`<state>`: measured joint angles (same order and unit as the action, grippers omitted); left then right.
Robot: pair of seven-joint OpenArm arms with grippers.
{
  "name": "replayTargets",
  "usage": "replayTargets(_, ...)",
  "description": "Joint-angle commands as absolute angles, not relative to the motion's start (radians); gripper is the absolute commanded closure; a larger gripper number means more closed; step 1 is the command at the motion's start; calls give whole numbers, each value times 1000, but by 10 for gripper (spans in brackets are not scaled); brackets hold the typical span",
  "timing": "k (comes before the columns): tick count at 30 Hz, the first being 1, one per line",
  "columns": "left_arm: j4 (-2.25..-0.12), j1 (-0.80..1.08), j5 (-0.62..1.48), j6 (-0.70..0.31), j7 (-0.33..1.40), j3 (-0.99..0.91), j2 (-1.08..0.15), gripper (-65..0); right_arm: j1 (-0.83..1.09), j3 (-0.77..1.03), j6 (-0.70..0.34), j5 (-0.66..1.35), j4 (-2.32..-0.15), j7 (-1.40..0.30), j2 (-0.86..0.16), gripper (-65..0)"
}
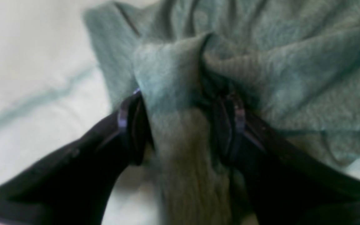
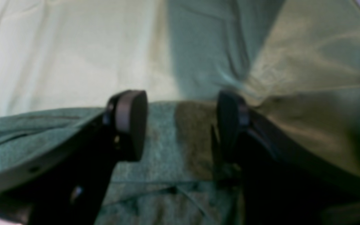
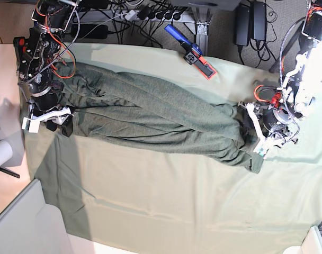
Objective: Fold the T-shirt properly
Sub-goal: 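Lift the pinched hem end with the left gripper and fold it over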
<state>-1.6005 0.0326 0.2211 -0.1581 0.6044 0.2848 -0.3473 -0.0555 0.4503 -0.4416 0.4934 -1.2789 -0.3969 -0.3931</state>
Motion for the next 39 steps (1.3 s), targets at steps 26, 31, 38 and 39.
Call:
replayTargets(26, -1608, 3, 85, 24, 704, 240, -316, -369, -71, 459, -443, 495, -1295, -371, -413, -354)
replayTargets(31, -1522, 0, 155, -49, 696, 206, -254, -369, -71, 459, -443, 494, -1295, -371, -413, -354)
replayTargets(38, -1459, 1, 299, -187, 740, 176, -211, -369, -71, 459, -443, 494, -1295, -371, -412, -354)
replayTargets(39, -1459, 0, 333, -209, 750, 175, -211, -369, -71, 459, -443, 495, -1295, -371, -412, -354)
